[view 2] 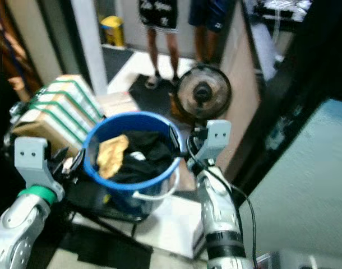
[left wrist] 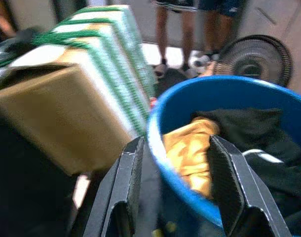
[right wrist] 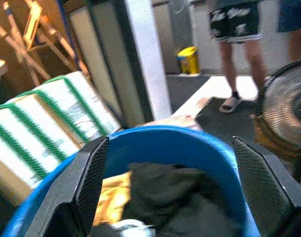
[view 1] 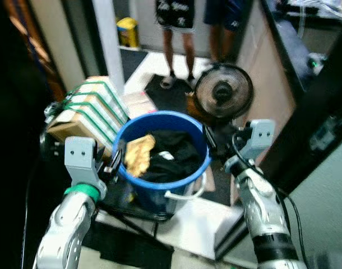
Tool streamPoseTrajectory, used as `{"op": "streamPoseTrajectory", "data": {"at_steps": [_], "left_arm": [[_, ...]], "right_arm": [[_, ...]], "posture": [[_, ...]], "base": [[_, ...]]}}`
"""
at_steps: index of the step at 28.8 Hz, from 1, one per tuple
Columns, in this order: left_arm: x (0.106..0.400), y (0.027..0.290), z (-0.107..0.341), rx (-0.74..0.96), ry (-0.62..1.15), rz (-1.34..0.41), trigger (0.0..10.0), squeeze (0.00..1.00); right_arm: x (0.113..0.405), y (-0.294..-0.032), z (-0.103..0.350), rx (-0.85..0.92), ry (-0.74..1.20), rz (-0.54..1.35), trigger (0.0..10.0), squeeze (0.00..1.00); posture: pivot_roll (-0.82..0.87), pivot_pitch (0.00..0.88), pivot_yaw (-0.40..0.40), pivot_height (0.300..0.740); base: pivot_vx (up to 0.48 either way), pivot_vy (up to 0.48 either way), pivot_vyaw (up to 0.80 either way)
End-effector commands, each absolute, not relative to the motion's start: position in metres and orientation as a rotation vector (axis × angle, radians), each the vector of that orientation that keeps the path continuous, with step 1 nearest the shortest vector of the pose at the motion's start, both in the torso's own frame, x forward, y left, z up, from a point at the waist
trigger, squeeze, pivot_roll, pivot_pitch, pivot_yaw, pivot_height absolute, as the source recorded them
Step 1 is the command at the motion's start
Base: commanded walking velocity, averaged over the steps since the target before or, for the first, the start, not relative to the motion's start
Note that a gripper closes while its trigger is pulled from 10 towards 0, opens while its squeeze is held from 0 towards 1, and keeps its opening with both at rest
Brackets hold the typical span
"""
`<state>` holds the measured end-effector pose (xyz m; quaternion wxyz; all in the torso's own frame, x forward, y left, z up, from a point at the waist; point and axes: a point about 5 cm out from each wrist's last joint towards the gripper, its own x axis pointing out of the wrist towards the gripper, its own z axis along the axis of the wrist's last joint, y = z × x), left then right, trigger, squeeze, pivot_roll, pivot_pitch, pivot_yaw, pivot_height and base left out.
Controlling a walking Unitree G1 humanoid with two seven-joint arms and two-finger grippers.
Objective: Clothes washing
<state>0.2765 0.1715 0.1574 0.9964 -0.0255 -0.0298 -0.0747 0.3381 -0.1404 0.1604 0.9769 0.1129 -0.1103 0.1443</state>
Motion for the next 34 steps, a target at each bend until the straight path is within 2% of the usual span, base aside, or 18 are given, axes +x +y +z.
{"op": "streamPoseTrajectory", "data": {"at_steps": [1,24,34], "left_arm": [[0.276,0.173,0.159,-0.047,-0.067,-0.148,10.0,0.0],[0.273,0.178,0.162,-0.087,-0.085,-0.153,10.0,0.0],[0.273,0.18,0.162,-0.075,-0.084,-0.152,10.0,0.0]], "right_arm": [[0.335,-0.138,0.16,0.231,-0.223,0.305,10.0,0.0],[0.336,-0.128,0.161,0.226,-0.205,0.358,10.0,0.0],[0.345,-0.131,0.162,0.207,-0.171,0.346,10.0,0.0]], "posture": [[0.14,0.0,0.038,0.74],[0.15,0.027,0.024,0.74],[0.15,0.046,0.032,0.74]], "base": [[0.428,0.0,0.5],[0.405,0.0,0.04],[0.0,0.0,0.0]]}}
